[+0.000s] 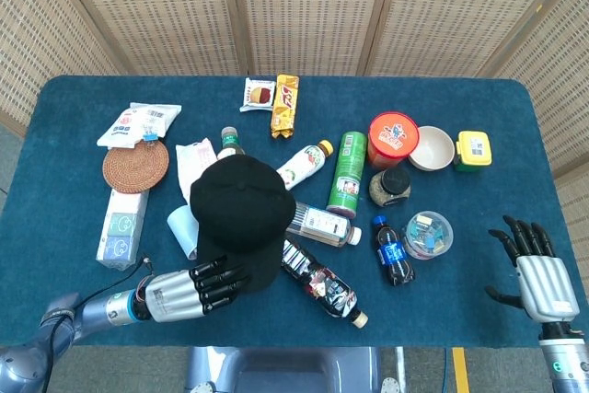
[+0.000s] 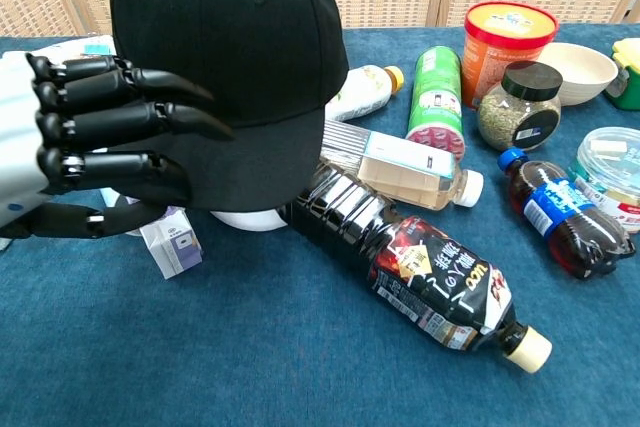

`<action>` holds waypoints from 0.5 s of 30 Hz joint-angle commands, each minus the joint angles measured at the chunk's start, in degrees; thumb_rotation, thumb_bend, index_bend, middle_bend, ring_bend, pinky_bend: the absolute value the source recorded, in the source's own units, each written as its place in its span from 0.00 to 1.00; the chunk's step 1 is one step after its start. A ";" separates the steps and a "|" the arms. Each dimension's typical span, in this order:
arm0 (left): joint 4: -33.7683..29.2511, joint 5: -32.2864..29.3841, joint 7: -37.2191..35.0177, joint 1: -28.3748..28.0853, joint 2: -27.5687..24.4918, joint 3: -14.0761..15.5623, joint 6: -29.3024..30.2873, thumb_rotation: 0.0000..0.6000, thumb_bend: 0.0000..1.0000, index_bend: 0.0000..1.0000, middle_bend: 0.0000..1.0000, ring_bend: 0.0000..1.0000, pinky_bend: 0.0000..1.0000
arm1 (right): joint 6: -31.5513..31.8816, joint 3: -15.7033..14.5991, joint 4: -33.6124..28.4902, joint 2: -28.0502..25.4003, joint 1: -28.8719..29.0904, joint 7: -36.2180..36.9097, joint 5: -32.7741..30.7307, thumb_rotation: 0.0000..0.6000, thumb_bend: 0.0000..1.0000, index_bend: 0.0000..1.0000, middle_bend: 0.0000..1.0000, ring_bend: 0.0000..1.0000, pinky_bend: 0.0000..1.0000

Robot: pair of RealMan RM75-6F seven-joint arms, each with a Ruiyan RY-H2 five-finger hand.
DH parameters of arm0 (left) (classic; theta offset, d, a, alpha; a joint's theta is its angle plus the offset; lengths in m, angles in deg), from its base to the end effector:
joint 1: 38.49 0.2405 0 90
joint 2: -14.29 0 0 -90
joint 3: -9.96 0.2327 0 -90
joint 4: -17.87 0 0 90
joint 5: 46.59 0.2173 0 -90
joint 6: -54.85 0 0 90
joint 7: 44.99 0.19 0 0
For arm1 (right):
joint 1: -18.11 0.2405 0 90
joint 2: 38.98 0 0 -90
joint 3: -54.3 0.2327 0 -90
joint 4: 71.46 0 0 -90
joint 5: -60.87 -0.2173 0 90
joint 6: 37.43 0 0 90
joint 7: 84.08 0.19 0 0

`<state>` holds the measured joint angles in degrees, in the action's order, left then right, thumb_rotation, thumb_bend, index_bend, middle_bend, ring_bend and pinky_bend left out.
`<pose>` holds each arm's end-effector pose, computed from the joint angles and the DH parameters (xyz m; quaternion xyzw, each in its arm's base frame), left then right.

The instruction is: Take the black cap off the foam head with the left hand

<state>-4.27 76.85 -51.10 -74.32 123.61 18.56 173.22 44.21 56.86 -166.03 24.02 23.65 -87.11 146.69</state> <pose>-0.1315 0.2405 -0.0079 -0.7479 0.1244 -0.6219 0.1962 -0.2890 -0.2272 0.1327 0.6160 -0.3928 0.3638 0.5778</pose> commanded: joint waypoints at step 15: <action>1.90 -6.32 -5.09 -2.09 1.68 -0.83 4.26 1.00 0.40 0.72 0.53 0.45 0.67 | -0.21 -0.42 -0.18 -0.28 0.02 0.65 0.50 1.00 0.02 0.20 0.05 0.05 0.00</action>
<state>-2.27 70.63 -56.16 -76.32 125.35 17.77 177.46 44.00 56.44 -166.22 23.74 23.67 -86.45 147.19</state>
